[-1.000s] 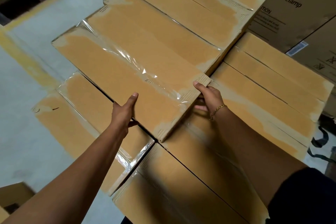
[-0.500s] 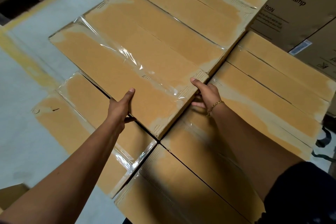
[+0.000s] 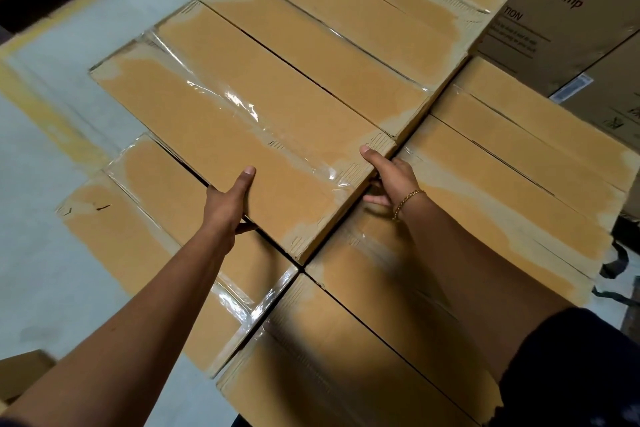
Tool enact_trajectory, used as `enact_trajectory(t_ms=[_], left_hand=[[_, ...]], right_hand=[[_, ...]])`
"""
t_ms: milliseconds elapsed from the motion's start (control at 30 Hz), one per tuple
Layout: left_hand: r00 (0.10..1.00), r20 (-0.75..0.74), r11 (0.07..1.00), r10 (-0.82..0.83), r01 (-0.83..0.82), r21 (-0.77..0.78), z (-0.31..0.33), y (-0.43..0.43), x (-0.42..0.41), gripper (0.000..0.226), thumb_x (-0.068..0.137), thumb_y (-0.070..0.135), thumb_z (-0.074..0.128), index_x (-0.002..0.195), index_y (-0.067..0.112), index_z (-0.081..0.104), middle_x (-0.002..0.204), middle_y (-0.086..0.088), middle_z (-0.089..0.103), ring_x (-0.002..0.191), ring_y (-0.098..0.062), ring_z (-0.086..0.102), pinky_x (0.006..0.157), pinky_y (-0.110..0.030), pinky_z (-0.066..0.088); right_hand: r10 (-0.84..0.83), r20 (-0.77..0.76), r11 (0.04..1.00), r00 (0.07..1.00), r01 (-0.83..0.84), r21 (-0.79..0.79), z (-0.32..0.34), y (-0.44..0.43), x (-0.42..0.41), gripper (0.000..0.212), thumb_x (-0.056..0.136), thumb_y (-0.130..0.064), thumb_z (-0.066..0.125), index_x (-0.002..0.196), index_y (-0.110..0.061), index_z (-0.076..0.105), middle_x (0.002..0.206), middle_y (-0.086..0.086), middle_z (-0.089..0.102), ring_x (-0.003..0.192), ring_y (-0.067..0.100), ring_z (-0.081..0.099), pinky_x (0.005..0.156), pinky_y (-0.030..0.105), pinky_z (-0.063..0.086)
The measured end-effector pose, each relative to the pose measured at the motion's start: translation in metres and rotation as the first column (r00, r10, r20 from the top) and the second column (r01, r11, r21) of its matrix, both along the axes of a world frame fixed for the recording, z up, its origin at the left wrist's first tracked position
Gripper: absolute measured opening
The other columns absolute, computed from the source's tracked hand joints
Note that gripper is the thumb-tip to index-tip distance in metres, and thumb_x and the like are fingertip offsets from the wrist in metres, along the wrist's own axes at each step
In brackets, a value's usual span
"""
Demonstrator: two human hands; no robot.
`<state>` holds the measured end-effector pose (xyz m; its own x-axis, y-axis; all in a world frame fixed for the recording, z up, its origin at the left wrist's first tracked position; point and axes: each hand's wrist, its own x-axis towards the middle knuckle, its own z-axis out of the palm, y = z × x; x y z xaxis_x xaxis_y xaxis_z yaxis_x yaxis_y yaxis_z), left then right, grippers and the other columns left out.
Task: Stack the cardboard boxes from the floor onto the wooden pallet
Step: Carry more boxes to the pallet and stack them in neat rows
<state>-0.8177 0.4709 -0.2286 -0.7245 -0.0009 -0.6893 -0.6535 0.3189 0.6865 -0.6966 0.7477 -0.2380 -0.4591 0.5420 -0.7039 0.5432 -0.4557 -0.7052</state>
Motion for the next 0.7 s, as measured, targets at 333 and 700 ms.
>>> enact_trajectory(t_ms=[333, 700], left_hand=[[0.999, -0.018, 0.998, -0.040, 0.039, -0.039, -0.010, 0.003, -0.002, 0.125, 0.062, 0.081, 0.078, 0.156, 0.016, 0.027, 0.147, -0.007, 0.049, 0.117, -0.031, 0.064, 0.060, -0.044, 0.064], [0.973, -0.020, 0.973, -0.228, 0.228, -0.042, 0.020, -0.029, -0.006, 0.120, 0.078, 0.076, 0.071, 0.164, 0.021, 0.009, 0.163, -0.006, 0.035, 0.138, -0.036, 0.049, 0.097, -0.051, 0.055]], right_hand=[[0.044, 0.017, 0.997, 0.999, -0.045, 0.059, 0.006, -0.003, 0.002, 0.124, 0.058, -0.073, 0.086, 0.155, -0.012, 0.038, 0.150, 0.004, 0.049, 0.125, 0.022, 0.056, 0.066, 0.045, 0.064], [0.105, 0.218, 0.936, 0.970, -0.170, 0.307, 0.039, -0.032, 0.022, 0.141, 0.051, -0.102, 0.058, 0.164, -0.027, 0.016, 0.166, 0.003, 0.031, 0.147, 0.029, 0.040, 0.115, 0.056, 0.040]])
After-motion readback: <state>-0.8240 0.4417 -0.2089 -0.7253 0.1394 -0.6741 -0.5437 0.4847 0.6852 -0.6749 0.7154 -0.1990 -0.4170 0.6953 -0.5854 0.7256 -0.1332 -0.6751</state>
